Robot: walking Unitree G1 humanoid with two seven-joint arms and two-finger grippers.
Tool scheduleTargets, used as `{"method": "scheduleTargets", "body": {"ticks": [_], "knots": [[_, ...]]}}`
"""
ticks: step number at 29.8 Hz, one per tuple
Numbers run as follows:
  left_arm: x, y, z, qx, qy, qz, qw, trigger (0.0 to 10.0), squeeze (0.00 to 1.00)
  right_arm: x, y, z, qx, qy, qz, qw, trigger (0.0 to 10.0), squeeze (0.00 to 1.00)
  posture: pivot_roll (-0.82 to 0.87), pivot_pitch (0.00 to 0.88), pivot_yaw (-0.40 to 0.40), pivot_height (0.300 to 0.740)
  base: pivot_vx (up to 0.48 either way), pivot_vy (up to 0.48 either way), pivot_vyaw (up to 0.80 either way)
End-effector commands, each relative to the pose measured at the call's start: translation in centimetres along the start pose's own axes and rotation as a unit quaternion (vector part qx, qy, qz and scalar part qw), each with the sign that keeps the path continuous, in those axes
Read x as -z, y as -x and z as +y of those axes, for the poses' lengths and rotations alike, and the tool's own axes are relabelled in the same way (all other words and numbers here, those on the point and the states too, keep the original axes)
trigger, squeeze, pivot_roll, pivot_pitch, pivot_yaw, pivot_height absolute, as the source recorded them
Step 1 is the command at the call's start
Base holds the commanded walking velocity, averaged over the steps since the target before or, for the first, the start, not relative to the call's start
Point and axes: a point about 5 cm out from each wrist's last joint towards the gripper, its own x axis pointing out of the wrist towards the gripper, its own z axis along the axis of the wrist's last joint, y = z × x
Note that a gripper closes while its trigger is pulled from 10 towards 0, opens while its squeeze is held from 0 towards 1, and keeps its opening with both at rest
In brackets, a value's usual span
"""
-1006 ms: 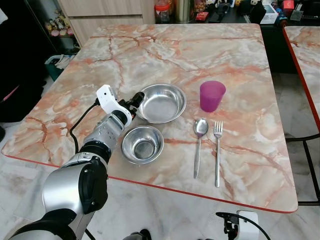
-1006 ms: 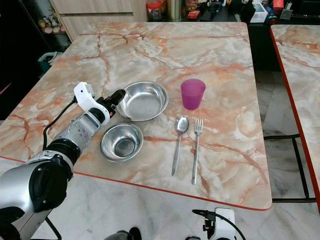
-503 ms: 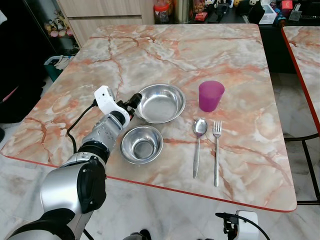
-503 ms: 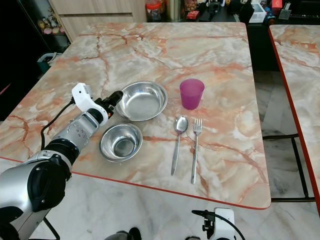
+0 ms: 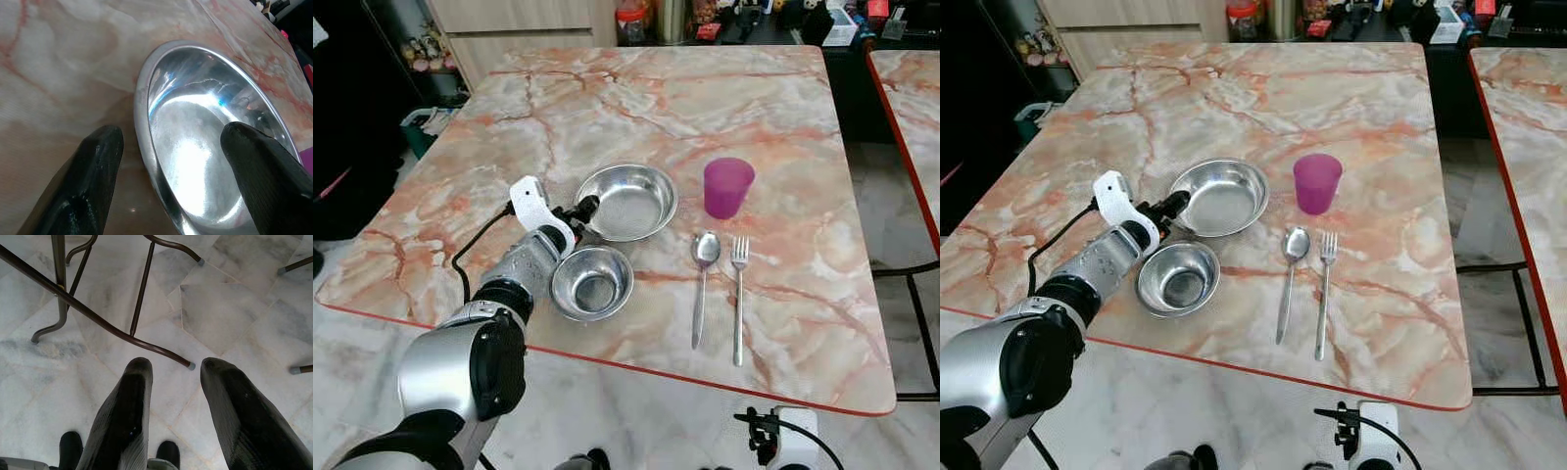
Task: Setting the table
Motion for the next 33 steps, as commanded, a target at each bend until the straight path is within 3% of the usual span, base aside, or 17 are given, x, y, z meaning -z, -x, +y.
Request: {"method": "scheduleTargets", "body": {"ticks": [1, 12, 13, 14, 33], "knots": [[0.8, 0.2, 0.6, -0.013, -0.005, 0.022, 1.000, 10.0, 0.00, 0.5, 0.4, 0.4, -0.004, -0.005, 0.002, 1.000, 10.0, 0.00, -0.10, 0.168, 0.123, 0.740, 0.000, 0.000, 0.00], [1.2, 0.0, -0.1, -0.016, 0.002, 0.024, 1.000, 9.8, 0.00, 0.8, 0.8, 0.1, -0.003, 0.000, 0.001, 1.000, 10.0, 0.00, -0.11, 0.178, 0.118, 0.740, 0.000, 0.000, 0.00], [1.2, 0.0, 0.0, -0.018, 0.002, 0.025, 1.000, 3.1, 0.00, 0.8, 0.8, 0.0, -0.003, 0.000, 0.001, 1.000, 10.0, 0.00, -0.12, 0.176, 0.117, 0.740, 0.000, 0.000, 0.00], [1.2, -0.1, 0.0, -0.020, 0.002, 0.024, 1.000, 0.1, 0.00, 0.8, 0.8, 0.0, -0.003, 0.000, 0.001, 1.000, 10.0, 0.00, -0.12, 0.176, 0.116, 0.740, 0.000, 0.000, 0.00], [0.2, 0.0, 0.4, -0.034, 0.003, 0.004, 0.999, 0.0, 0.00, 0.8, 0.7, 0.1, -0.004, 0.001, 0.009, 1.000, 10.0, 0.00, -0.12, 0.160, 0.115, 0.740, 0.000, 0.000, 0.00]]}}
